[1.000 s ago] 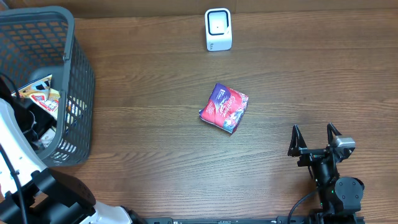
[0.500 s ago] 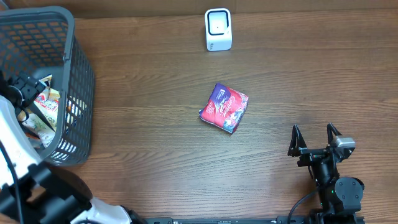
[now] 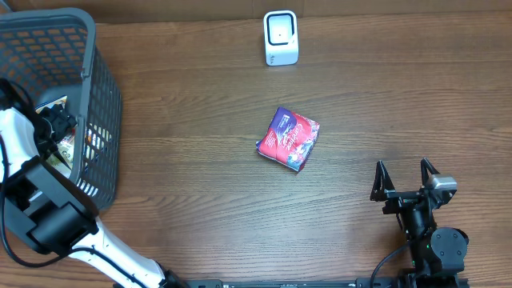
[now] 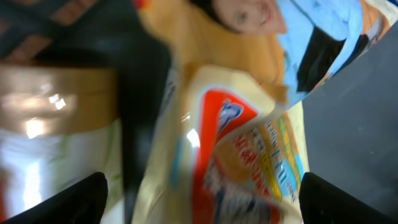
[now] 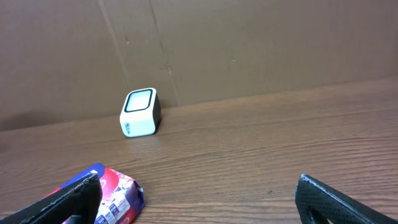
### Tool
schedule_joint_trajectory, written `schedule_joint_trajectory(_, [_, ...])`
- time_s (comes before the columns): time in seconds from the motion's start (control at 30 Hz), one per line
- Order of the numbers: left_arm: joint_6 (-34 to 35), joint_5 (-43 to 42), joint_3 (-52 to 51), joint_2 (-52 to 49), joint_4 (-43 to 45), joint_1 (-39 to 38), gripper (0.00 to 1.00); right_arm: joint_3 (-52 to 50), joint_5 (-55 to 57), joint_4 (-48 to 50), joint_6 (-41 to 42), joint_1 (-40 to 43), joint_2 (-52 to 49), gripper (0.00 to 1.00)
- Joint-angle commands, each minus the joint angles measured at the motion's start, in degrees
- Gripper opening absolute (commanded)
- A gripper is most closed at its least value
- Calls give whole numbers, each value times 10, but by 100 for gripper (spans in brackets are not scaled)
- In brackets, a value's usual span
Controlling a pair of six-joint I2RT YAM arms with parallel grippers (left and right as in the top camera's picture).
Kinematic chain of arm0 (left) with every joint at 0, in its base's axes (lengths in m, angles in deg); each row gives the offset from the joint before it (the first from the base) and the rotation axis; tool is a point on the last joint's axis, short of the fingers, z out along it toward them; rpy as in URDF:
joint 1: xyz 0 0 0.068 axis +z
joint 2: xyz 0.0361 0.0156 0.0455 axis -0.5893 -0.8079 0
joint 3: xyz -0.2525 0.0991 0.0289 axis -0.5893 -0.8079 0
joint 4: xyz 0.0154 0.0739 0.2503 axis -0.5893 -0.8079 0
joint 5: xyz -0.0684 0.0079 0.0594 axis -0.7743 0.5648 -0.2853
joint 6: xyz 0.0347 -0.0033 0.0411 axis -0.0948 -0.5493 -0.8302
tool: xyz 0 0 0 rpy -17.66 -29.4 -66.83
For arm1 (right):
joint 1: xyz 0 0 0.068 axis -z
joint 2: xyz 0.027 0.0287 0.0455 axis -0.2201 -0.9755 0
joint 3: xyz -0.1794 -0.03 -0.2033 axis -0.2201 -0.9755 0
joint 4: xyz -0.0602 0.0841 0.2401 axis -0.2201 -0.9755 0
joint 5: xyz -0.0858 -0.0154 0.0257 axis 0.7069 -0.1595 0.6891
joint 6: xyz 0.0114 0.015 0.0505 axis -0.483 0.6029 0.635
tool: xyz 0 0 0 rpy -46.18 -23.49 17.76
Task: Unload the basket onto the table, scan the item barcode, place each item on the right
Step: 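Lower the left gripper into the basket and grasp the yellow snack bag, then lift the yellow bag out and drop it on the table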
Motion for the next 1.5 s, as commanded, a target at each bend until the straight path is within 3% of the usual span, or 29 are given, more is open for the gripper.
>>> schedule_joint_trajectory(0.0, [-26,-1,7,-18,16,-16,89,-6,5,4,-2,2,6,100])
schedule_joint_trajectory(0.1, [-31,0,7,-23,29,-24,85,-6,5,4,-2,2,6,100])
schedule_joint_trajectory(0.17, [-31,0,7,-24,32,-28,76,-6,5,4,-2,2,6,100])
schedule_joint_trajectory(0.43, [-49,0,7,-24,22,-28,4,-6,5,4,-2,2,6,100])
schedule_joint_trajectory(0.73, [-73,4,52,30,-45,-27,4,-6,5,4,-2,2,6,100])
schedule_joint_trajectory(0.93, [-69,-52,86,144,-56,-28,4,-6,5,4,-2,2,6,100])
schedule_joint_trajectory(1.47, [-39,-50,86,392,-63,-28,4,-6,5,4,-2,2,6,100])
